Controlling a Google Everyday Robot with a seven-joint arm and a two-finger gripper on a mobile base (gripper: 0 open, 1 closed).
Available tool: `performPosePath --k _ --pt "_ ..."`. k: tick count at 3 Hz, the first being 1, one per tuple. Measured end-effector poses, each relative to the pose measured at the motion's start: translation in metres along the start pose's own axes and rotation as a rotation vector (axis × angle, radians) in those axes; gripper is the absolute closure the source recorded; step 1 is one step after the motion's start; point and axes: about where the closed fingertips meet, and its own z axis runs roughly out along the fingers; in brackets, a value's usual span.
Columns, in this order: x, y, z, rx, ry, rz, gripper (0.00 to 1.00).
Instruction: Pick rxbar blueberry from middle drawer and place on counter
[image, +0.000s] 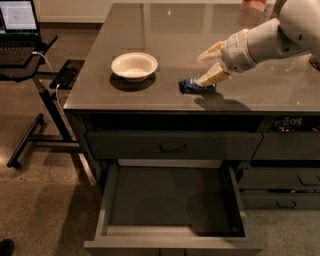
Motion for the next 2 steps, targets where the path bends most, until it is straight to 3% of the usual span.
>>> performPosePath --k 1,2 --pt "0.0000 0.0000 0.0000 0.000 0.000 0.000 0.00" --pt "0.0000 0.0000 0.0000 0.000 0.000 0.000 0.00"
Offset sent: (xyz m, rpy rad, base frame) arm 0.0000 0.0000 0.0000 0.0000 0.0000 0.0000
